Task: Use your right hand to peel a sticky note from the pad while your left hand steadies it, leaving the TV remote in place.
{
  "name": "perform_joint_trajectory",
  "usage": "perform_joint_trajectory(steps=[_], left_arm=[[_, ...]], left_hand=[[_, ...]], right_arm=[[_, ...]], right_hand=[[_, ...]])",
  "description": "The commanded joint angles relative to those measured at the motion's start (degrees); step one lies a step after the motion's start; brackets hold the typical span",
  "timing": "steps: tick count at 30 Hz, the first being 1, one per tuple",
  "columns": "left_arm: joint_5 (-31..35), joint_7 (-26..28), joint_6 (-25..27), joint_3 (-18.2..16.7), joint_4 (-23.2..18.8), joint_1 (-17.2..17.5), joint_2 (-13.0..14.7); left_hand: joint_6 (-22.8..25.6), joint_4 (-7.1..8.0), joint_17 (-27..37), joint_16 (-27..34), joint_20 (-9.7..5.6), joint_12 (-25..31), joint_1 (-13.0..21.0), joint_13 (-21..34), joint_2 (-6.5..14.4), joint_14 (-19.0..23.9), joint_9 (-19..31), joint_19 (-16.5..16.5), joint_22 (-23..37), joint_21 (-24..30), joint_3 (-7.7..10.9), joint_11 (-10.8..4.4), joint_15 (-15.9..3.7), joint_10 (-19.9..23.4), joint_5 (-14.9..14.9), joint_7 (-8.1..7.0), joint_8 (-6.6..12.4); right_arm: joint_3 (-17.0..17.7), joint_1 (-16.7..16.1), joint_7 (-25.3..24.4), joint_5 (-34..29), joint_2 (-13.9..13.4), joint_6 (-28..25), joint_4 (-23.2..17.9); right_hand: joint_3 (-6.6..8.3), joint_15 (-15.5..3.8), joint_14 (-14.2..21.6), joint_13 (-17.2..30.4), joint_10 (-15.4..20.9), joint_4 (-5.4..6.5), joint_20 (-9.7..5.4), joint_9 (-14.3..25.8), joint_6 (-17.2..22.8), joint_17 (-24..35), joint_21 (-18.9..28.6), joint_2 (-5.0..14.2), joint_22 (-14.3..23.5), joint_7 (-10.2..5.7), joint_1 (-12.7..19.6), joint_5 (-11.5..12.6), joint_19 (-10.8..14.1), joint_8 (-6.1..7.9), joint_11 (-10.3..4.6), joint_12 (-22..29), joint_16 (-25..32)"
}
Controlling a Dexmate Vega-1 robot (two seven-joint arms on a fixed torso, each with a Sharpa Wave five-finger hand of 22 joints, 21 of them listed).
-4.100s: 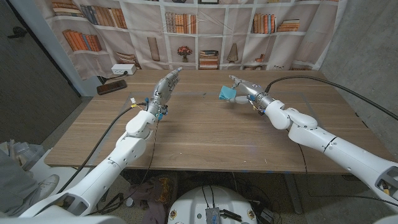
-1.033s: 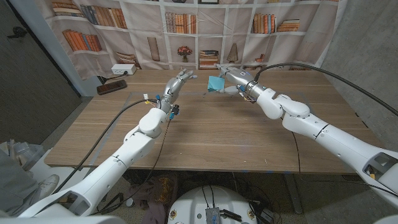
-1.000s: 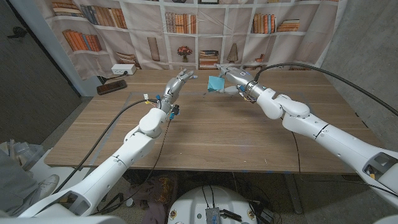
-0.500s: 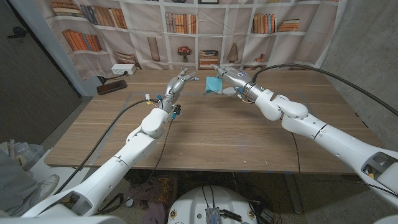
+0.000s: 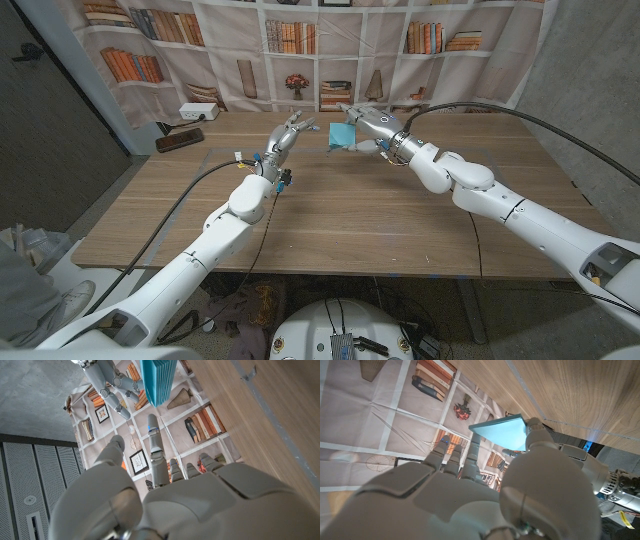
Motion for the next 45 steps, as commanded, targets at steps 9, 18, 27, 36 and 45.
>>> perform_joint_trajectory(steps=[9,18,27,36,45], left_arm=[[-1.7,-3.0,0.0,-0.1,0.5,-0.3,1.1],[-2.2,-2.9,-0.3,0.1,0.9,-0.2,0.4],[-3.0,-2.9,0.8,0.0,0.4,0.0,0.8],[-3.5,-3.5,1.7,0.3,0.5,-0.5,0.7],[-4.0,-5.2,1.6,0.8,1.0,-1.1,1.0]], left_hand=[[0.4,0.41,0.2,0.7,-0.06,0.1,0.0,0.2,0.1,-1.1,0.0,-0.1,0.2,0.3,-0.04,-0.5,0.41,0.2,-0.1,-0.77,-0.4],[0.6,0.48,0.2,0.8,-0.03,0.1,0.0,0.2,0.3,-0.8,0.0,0.1,0.2,0.5,-0.01,-0.4,0.35,0.3,-0.2,-1.19,-0.52],[1.4,0.31,0.2,0.8,-0.01,0.2,1.1,0.2,1.8,-0.7,0.0,0.1,0.2,0.6,0.94,-0.54,0.22,0.6,-0.1,-1.85,-0.57],[1.4,0.43,0.2,0.7,0.01,0.1,0.9,0.2,1.5,-0.8,0.0,0.1,0.2,0.7,0.7,-0.14,0.44,0.5,-0.3,-1.14,-0.78],[1.2,0.63,0.2,0.8,0.18,0.2,0.4,0.2,1.1,-0.9,-0.1,0.0,0.2,0.7,0.32,-0.05,0.58,0.7,-0.4,-0.95,-1.05]], right_arm=[[-0.5,0.5,0.4,-0.7,0.3,0.8,0.3],[-0.9,0.8,0.6,-0.6,0.7,1.8,0.7],[-0.9,0.6,0.0,-0.8,0.7,2.3,0.6],[-0.7,0.5,-0.3,-0.8,0.7,2.4,0.6],[-0.7,0.8,-0.4,-0.7,0.9,2.7,0.9]], right_hand=[[0.22,-0.32,0.1,1.0,2.3,0.48,0.31,0.0,-2.7,0.0,-0.1,0.25,0.1,-0.54,-0.1,0.5,0.1,-0.24,-2.57,0.5,-0.3],[0.18,-0.29,-0.2,1.1,2.0,0.52,0.27,0.0,-2.6,0.0,-0.2,0.25,0.1,-0.55,-0.1,0.6,-0.1,-0.31,-2.41,0.5,-0.4],[0.17,-0.49,-0.1,1.1,2.1,0.53,0.1,0.0,-2.4,0.0,-0.2,0.25,0.1,-0.68,-0.1,0.6,0.0,-0.31,-2.63,0.6,-0.4],[0.16,-0.64,0.1,1.2,2.3,0.51,0.04,0.0,-2.2,0.0,-0.2,0.23,0.0,-0.79,-0.1,0.7,0.0,-0.34,-2.89,0.7,-0.3],[0.15,-0.75,0.1,1.2,2.4,0.52,-0.08,0.0,-2.2,0.0,-0.2,0.25,0.0,-0.84,0.0,0.7,0.1,-0.39,-2.98,0.8,-0.3]])
